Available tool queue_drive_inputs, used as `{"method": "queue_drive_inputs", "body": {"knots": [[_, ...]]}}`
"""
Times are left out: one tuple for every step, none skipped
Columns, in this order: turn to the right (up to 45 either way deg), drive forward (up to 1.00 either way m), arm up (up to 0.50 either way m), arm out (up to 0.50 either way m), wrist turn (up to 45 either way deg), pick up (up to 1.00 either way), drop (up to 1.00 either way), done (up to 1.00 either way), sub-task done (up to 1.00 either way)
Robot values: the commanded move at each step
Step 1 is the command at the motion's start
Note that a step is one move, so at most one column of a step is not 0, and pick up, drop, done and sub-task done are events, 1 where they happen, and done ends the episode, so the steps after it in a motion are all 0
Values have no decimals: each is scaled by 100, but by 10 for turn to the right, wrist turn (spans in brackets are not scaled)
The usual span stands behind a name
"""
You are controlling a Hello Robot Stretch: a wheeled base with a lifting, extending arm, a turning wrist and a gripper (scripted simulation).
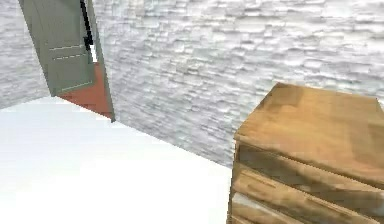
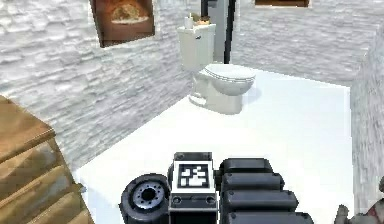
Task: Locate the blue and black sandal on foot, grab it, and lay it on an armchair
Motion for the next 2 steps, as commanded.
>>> {"method": "queue_drive_inputs", "body": {"knots": [[-360, 0, 0, 0, 0, 0, 0, 0, 0], [-30, 0, 0, 0, 0, 0, 0, 0, 0]]}}
